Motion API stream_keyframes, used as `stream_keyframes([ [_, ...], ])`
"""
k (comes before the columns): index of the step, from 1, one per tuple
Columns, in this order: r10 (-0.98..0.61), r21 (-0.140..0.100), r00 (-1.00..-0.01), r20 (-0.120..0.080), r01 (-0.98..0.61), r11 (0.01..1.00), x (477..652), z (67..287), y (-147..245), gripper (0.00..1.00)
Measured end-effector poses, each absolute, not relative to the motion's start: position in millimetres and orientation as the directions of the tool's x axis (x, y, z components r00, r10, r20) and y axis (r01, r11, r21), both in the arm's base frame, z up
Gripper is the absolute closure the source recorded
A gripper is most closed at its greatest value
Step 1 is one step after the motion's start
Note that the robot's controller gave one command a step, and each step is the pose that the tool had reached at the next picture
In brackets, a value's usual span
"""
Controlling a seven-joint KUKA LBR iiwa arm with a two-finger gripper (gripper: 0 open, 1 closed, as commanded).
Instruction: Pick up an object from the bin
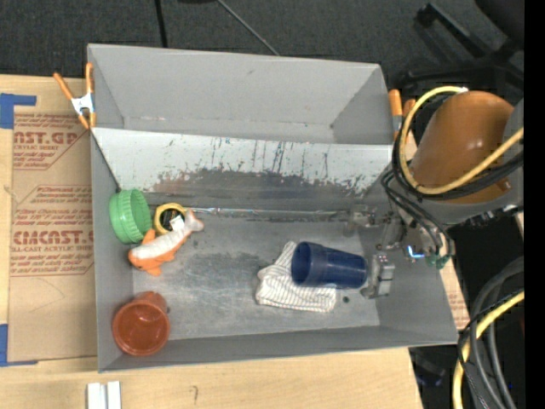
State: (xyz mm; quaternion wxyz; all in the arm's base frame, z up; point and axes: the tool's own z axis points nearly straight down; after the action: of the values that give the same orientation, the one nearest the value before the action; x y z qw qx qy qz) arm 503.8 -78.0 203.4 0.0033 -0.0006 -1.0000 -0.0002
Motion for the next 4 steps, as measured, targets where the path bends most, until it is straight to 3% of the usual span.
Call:
stream_keyframes([
  [1, 0.0, -0.001, -1.0, -0.001, 0.0, 1.0, 505.4, 208, -78, 0.0],
  [3, 0.175, 0.0, -0.985, -0.002, 0.175, 0.985, 540.0, 150, -82, 0.0],
  [4, 0.279, 0.001, -0.96, -0.002, 0.279, 0.96, 536.2, 133, -75, 0.0],
])
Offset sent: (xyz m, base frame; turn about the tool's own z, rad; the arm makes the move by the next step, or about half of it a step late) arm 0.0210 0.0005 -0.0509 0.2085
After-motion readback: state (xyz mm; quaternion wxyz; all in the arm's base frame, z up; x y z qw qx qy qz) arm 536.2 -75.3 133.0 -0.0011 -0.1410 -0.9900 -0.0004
